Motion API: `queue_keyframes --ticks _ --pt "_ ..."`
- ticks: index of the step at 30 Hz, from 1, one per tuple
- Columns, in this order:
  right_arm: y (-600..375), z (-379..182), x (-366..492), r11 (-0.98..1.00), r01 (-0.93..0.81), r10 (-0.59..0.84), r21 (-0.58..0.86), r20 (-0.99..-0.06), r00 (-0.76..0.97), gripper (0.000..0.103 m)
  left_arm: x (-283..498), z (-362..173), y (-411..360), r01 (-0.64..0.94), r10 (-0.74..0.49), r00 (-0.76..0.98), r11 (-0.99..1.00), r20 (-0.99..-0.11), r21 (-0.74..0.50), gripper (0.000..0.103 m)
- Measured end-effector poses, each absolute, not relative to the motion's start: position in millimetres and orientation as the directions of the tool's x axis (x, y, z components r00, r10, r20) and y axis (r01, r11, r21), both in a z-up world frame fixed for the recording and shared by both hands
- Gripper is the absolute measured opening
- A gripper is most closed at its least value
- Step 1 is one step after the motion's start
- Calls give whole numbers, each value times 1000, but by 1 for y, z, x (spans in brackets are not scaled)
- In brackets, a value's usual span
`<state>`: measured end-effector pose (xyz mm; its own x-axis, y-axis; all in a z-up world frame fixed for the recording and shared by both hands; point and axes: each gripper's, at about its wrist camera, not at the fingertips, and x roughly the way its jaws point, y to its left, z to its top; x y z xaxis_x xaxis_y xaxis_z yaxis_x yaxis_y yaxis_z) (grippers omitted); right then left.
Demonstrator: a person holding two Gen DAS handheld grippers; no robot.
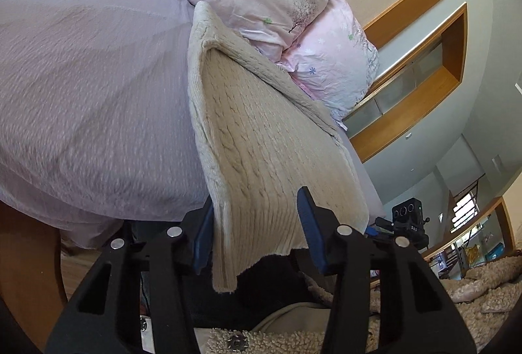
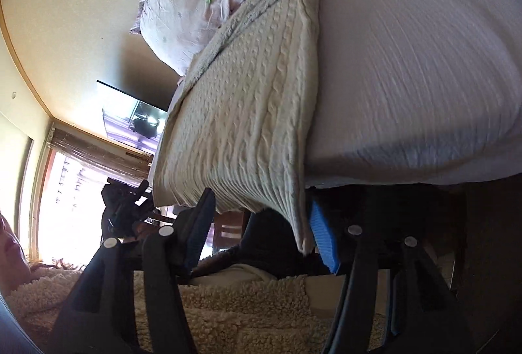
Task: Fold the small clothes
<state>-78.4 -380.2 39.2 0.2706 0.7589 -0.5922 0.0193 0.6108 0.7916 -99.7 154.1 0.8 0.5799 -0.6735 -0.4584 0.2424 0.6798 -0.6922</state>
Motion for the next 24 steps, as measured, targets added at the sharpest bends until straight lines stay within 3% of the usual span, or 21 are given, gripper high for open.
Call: queue_keyframes --ticks 4,6,8,9,10,12,13,20,24 --pt "-375 17 -73 535 24 809 844 -521 272 34 -102 -6 151 241 -678 568 679 -466 -694 49" --pt "-369 9 -70 522 22 821 853 -509 257 30 -102 -14 148 223 -669 549 695 -501 -684 48" --pt "-364 7 -69 514 7 830 857 -500 249 25 -101 -23 148 205 -681 534 679 -501 -705 43" --pt "-362 8 -69 514 -8 833 858 -497 245 16 -100 -26 149 197 -688 531 668 -494 -718 39" --pt "-361 11 -67 519 -26 832 855 -498 243 8 -98 -29 149 191 -694 526 660 -492 -727 27" --pt "-360 24 -69 519 -87 837 850 -486 251 8 -94 -29 147 192 -704 505 656 -500 -730 10" --pt "-360 36 -68 511 -124 843 850 -468 266 8 -93 -24 146 205 -711 499 652 -495 -730 8" --pt "-363 144 4 552 -363 809 750 -377 451 7 -43 72 142 382 -731 565 644 -384 -663 8" --pt "-357 169 96 626 -348 723 698 -351 596 7 51 105 146 324 -628 683 718 -372 -616 8"
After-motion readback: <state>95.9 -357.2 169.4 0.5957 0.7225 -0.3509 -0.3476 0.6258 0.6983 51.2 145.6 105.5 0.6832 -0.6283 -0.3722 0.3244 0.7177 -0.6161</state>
